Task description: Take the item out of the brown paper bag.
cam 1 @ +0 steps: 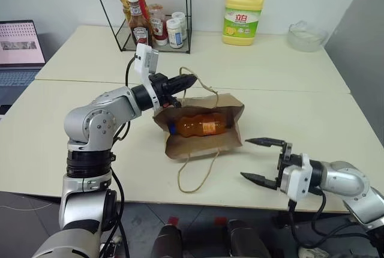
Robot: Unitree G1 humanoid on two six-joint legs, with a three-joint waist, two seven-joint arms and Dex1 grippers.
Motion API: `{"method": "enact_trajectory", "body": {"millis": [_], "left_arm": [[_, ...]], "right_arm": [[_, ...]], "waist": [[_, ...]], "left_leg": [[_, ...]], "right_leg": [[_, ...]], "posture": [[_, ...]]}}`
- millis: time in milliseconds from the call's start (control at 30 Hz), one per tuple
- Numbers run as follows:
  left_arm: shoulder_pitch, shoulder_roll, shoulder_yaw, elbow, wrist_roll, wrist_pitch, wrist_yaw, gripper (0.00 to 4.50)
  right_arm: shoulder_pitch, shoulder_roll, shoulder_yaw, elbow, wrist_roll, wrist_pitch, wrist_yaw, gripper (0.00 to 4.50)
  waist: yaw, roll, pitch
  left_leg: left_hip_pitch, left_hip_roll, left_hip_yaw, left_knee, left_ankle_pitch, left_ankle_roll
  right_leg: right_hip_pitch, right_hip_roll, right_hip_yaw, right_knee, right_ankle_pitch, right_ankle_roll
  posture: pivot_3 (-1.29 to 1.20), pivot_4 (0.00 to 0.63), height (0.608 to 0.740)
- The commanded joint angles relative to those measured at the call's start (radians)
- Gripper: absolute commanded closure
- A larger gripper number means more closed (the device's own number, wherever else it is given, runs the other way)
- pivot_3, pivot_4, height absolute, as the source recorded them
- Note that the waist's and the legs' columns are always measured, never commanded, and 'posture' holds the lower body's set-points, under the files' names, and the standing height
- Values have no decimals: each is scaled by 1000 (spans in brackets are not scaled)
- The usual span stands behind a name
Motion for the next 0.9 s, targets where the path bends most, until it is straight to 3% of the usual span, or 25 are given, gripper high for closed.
{"method": "enact_trajectory", "body": {"millis": [33, 100, 267, 300, 367, 533, 733, 900], "left_arm": [[-34, 3, 18, -6, 4, -20, -2, 4500], [-37, 5, 21, -5, 1, -17, -1, 4500], [-49, 12, 17, 1, 4, -14, -6, 4500], [-51, 13, 15, 2, 6, -15, -6, 4500], [-53, 13, 15, 1, 5, -12, -5, 4500], [-49, 16, 13, -13, 7, -9, -4, 4500], [-49, 13, 15, -16, 9, -11, -4, 4500], [-44, 10, 17, -22, 7, -12, -3, 4500]], "right_arm": [[-88, 25, -39, -195, 185, 318, -31, 185], [-136, 43, -32, -285, 350, 535, -57, 612], [-276, 161, -29, -335, 792, 949, -183, 2355], [-299, 188, -32, -324, 853, 1000, -201, 2355], [-332, 247, -15, -294, 906, 1071, -221, 2785], [-372, 384, 77, -194, 791, 1087, -177, 4463], [-439, 530, 136, -31, 599, 1011, -143, 4463], [-466, 538, 163, 44, 411, 962, -150, 4463]], "waist": [[-1, 0, 0], [1, 0, 0], [6, 0, 0], [6, 0, 0], [6, 0, 0], [3, 0, 0], [-1, 0, 0], [2, 0, 0]], "left_leg": [[0, 0, 0, 0, 0, 0], [0, 0, -1, 0, 1, -1], [-3, 0, -1, -1, 0, -1], [-3, 0, -1, -1, 0, -1], [-3, 0, -1, -1, 0, 0], [-5, 0, -1, -2, -1, 2], [-11, 1, -2, -1, 1, -1], [-12, 1, -2, -1, 1, -1]], "right_leg": [[0, 0, 0, 0, 0, 0], [0, 0, -1, 0, 0, 0], [-1, 0, -1, -3, 0, 0], [-1, 0, -2, -3, 0, 0], [-1, 0, -2, -3, 0, 0], [-3, 0, -2, -4, 0, 0], [-10, 0, -3, -1, 0, 0], [-11, 0, -3, -1, 0, 0]], "posture": [[0, 150, 740], [0, 150, 740], [0, 150, 740], [0, 150, 740], [0, 150, 740], [0, 150, 740], [0, 150, 740], [0, 150, 740]]}}
